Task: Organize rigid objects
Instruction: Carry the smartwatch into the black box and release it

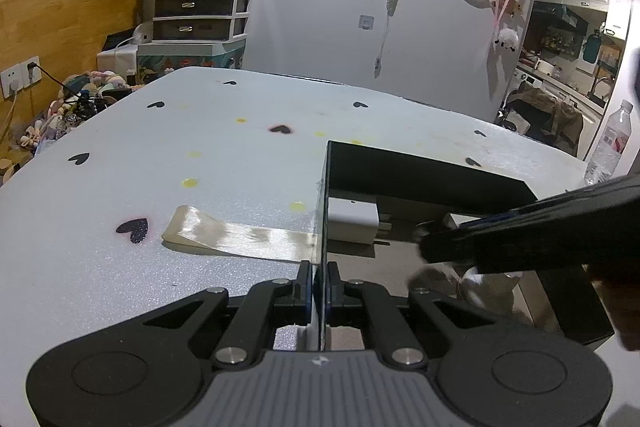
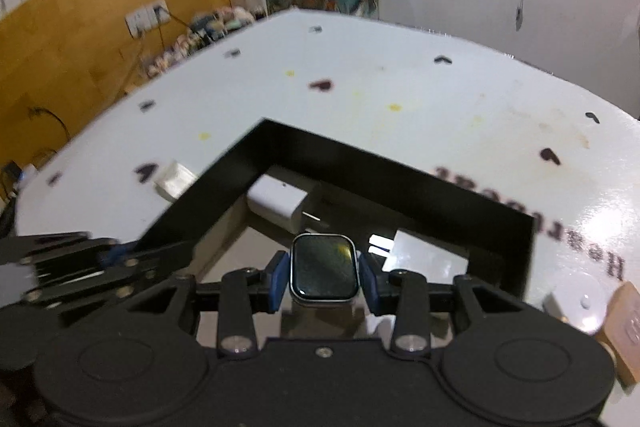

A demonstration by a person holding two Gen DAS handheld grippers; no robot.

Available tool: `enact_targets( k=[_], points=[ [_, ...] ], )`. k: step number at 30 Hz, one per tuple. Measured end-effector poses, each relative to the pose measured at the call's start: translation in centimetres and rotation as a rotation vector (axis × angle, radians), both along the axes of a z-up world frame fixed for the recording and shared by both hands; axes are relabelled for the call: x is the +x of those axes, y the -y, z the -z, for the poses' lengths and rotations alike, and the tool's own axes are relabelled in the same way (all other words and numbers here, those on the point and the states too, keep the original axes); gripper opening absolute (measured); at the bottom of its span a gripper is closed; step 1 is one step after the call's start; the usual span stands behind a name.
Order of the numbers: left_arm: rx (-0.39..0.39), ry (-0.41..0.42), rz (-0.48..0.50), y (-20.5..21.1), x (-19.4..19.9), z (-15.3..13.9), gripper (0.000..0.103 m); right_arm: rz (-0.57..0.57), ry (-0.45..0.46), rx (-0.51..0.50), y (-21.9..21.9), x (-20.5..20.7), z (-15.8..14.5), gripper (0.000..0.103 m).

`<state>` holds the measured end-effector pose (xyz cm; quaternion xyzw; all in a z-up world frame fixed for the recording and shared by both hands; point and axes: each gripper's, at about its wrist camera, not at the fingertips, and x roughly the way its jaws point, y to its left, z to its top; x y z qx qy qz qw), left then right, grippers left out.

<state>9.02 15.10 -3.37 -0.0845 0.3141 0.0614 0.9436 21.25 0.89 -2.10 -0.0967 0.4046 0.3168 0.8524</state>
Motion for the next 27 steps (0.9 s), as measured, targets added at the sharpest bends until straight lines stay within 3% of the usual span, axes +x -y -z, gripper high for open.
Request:
enact_targets(
  k=[6, 8, 10, 27],
  points=[
    [-0.003, 0.004, 0.004, -0.1, 0.0, 0.1, 0.006, 0.032, -0.036, -0.025, -1.0, 1.5, 1.3, 0.041],
    [-0.003, 0.004, 0.004, -0.1, 0.0, 0.1, 0.006, 0.026, -0.041, -0.017, -1.0, 1.5, 1.2, 0.053],
    [-0.002, 0.003, 0.003, -0.1, 0.0, 0.1, 0.006, 0.012, -0.040, 0.001, -0.9, 1.1, 0.9, 0.057],
    [0.000, 0.001, 0.002, 0.0, 0.0, 0.1, 0.006, 0.026, -0.035, 0.016, 0.3, -0.2, -0.2, 0.060]
  ],
)
